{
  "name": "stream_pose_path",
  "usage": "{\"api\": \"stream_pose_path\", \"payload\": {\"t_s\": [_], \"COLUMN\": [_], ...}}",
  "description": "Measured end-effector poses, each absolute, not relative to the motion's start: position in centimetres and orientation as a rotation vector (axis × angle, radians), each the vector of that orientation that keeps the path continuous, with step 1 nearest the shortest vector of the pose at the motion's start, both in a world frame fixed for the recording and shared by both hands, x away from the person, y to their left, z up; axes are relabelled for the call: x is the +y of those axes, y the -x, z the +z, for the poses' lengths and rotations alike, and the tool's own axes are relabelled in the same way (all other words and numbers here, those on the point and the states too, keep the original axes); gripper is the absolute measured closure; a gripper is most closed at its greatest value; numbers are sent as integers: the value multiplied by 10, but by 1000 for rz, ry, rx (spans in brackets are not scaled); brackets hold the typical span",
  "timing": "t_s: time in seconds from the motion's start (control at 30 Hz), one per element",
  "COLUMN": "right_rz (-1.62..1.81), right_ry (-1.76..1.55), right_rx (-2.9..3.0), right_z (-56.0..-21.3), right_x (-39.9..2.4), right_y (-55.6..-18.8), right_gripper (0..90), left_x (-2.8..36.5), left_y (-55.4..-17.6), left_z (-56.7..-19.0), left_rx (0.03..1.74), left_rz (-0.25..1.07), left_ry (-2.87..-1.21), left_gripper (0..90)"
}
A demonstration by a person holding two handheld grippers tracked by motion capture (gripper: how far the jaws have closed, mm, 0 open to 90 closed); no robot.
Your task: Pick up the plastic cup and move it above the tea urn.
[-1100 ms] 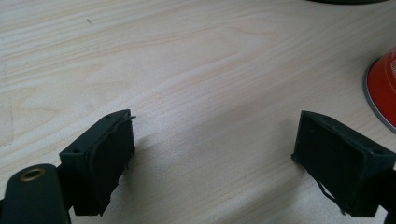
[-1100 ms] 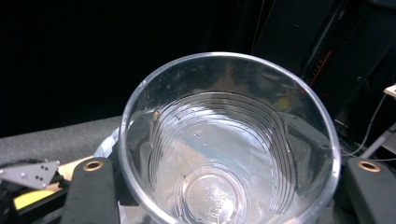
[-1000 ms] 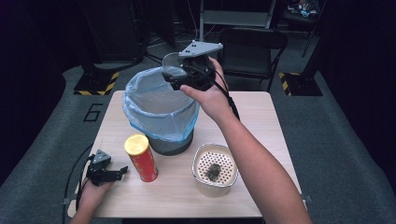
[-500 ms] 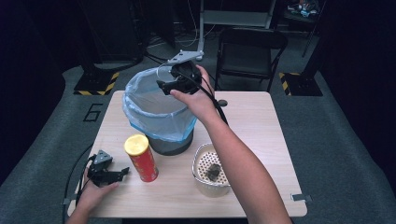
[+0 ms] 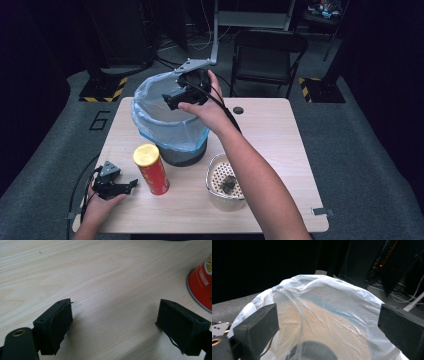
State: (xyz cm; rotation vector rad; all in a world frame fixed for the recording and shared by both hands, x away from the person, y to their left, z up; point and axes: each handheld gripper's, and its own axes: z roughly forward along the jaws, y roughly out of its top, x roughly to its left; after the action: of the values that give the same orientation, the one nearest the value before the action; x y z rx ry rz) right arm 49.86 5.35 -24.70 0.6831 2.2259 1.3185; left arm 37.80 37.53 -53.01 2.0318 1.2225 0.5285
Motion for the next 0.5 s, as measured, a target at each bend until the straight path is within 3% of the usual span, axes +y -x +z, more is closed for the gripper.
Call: {"api": "stream_pose_path", "payload": {"t_s": [0.23,0.5], "right_rz": [1352,1300], "right_ry": [-638,-590], "right_rx": [2211,2189], "right_z": [-242,-237], "right_x": [47,8], "right_y": [-488,-465], "right_gripper": [20,20], "left_x": [376,378], "left_y": [-377,-376], "left_z": [-531,-528], "left_rx": [1221,1287], "left_rz": [512,483], "left_ry": [-2005,-1962], "left_gripper": [130,167]}}
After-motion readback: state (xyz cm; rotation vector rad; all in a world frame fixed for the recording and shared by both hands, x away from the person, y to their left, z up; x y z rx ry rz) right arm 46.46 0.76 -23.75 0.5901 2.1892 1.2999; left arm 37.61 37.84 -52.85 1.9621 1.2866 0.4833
